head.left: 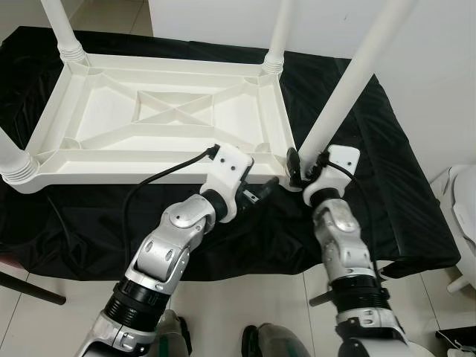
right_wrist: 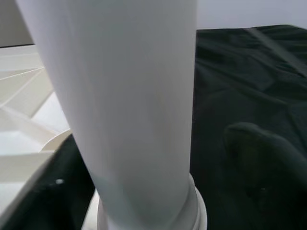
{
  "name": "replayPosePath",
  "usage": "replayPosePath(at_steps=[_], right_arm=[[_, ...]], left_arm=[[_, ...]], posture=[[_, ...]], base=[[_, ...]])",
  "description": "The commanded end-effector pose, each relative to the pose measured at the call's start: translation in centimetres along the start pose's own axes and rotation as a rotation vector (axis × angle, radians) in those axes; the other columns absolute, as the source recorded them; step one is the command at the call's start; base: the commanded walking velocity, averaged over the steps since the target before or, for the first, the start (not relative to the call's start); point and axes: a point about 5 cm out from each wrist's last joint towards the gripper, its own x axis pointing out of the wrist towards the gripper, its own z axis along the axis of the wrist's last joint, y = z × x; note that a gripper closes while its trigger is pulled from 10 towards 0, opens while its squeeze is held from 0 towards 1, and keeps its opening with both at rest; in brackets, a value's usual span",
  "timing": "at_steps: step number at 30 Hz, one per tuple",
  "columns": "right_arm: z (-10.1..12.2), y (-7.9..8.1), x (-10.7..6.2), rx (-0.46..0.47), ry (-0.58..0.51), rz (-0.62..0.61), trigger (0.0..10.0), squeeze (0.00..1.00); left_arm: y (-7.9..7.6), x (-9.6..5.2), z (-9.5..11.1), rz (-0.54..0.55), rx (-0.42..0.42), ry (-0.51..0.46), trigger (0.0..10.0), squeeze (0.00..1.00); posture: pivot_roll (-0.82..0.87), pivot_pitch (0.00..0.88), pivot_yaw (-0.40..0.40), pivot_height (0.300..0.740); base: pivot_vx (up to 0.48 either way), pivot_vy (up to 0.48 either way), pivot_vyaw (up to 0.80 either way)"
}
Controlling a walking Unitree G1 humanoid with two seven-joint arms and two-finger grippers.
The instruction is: Building children table
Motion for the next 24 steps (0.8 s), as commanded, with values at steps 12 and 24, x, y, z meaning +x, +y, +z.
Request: replayPosePath(at_steps=[12, 24], right_arm=[[1.9, -2.0, 1.1, -0.118, 0.038, 0.469, 10.0, 0.0], [0.8, -2.3, 2.8, -0.208, 0.164, 0.635, 4.6, 0.0]], left_arm=[[0.0, -0.1, 0.0, -0.016, 0.01, 0.0, 10.0, 0.0], [0.0, -0.8, 0.1, -0.013, 0.017, 0.005, 10.0, 0.0]], posture=[[-0.1, 0.028, -0.073, 0.74], [-0.05, 0.039, -0.084, 0.74]], base=[[0.0, 0.0, 0.0], [0.0, 0.0, 0.0]])
